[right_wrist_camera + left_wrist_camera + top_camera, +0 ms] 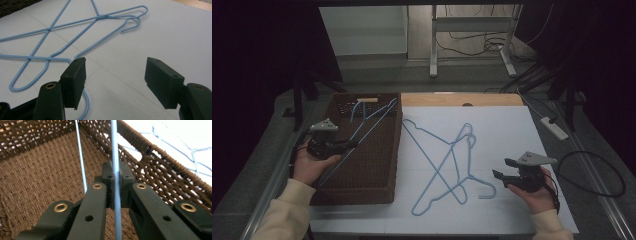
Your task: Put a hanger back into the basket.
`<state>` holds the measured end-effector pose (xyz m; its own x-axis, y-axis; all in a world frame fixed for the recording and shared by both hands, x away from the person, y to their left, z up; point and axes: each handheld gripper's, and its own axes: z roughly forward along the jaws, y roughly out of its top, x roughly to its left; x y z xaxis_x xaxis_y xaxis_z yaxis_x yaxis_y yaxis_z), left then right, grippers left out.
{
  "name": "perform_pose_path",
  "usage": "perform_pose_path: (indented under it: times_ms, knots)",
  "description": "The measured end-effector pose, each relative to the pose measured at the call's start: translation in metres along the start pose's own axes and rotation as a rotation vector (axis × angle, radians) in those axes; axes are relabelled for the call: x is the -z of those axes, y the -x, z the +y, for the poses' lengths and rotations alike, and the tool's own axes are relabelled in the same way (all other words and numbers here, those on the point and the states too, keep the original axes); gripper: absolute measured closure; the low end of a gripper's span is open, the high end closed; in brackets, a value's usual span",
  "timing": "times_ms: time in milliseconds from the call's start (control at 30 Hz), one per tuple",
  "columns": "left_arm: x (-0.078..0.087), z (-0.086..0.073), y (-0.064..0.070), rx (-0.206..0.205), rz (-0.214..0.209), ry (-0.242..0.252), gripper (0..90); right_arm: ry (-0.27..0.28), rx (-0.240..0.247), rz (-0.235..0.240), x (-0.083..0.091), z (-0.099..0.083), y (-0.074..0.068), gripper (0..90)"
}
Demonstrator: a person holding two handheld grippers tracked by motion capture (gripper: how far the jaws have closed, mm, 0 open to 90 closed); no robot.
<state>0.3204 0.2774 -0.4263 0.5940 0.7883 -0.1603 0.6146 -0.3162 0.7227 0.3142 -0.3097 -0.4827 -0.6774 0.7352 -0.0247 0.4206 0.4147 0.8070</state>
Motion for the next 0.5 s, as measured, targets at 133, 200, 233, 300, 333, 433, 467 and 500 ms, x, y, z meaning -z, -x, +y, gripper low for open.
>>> perform_pose_path:
  times_ms: [133, 200, 233, 300, 333, 433, 467, 500]
  knots:
    - [-0.005, -0.002, -0.002, -0.003, 0.001, -0.027, 86.2, -0.002, 0.002, -0.001, -0.001, 0.000, 0.000, 34.0]
    - [-0.009, -0.003, -0.003, -0.012, 0.001, -0.047, 86.2, -0.002, 0.001, 0.000, -0.001, 0.000, 0.000, 34.0]
    - [-0.010, -0.004, -0.003, -0.014, -0.001, -0.052, 86.2, -0.002, 0.000, 0.000, -0.001, 0.000, 0.000, 34.0]
    - [-0.012, -0.004, -0.003, -0.015, 0.002, -0.057, 86.2, -0.005, 0.000, 0.000, -0.001, -0.001, 0.000, 33.9]
    - [-0.013, -0.005, -0.003, -0.015, 0.004, -0.062, 86.2, -0.006, 0.000, -0.001, -0.001, -0.001, 0.000, 34.0]
    - [-0.017, -0.007, -0.006, -0.005, 0.013, -0.084, 86.2, -0.005, 0.000, 0.001, -0.001, -0.001, 0.000, 33.9]
    - [-0.019, -0.008, -0.007, -0.005, 0.017, -0.095, 86.2, -0.006, 0.000, 0.001, -0.001, -0.001, 0.000, 34.0]
    - [-0.019, -0.008, -0.007, -0.005, 0.017, -0.095, 86.2, -0.007, 0.000, 0.002, -0.002, -0.001, 0.000, 33.9]
